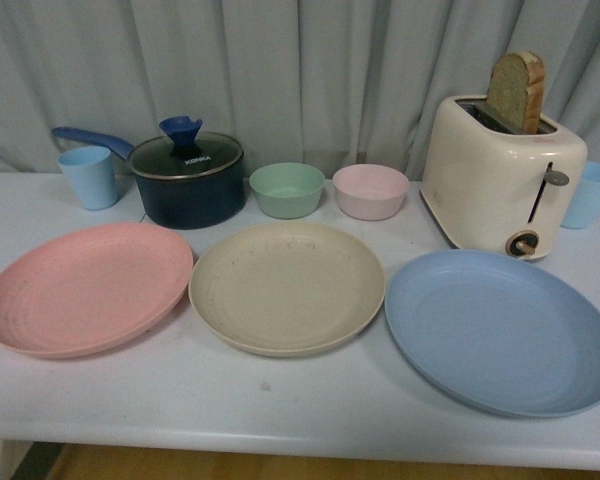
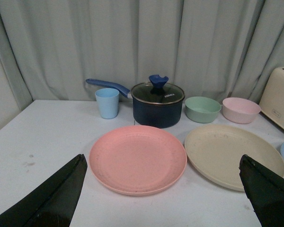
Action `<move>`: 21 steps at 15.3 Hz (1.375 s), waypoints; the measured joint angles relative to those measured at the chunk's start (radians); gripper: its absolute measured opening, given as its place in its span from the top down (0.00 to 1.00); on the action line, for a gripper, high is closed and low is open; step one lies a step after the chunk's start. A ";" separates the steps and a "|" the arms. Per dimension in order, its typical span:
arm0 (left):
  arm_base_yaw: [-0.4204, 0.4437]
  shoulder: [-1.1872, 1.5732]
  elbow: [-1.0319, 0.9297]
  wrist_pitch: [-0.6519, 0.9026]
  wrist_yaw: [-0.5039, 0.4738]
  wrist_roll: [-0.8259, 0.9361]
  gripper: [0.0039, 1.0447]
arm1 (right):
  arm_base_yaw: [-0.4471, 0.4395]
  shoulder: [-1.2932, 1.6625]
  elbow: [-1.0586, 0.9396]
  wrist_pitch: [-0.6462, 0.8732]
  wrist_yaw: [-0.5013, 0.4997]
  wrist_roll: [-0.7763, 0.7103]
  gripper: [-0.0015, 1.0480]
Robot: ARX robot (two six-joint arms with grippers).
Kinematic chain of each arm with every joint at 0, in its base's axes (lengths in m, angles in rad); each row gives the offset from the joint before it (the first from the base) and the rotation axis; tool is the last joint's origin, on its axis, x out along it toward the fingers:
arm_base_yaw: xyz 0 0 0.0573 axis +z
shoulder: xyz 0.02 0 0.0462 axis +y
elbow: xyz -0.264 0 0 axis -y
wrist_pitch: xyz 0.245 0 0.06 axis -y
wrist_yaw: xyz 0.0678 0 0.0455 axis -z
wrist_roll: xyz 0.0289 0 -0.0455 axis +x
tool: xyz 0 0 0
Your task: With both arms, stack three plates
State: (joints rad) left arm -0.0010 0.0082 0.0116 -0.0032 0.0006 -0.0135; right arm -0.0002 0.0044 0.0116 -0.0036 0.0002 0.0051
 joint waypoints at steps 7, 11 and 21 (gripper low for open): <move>0.000 0.000 0.000 0.000 0.000 0.000 0.06 | 0.000 0.000 0.000 0.000 0.000 0.000 0.06; 0.000 0.000 0.000 0.000 0.000 0.000 0.06 | 0.000 0.000 0.000 0.000 0.000 0.000 0.06; 0.000 0.000 0.000 0.000 0.000 0.000 0.06 | 0.000 0.000 0.000 0.000 0.000 0.000 0.06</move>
State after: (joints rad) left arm -0.0010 0.0082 0.0116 -0.0032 0.0002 -0.0135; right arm -0.0002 0.0044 0.0116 -0.0036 0.0002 0.0051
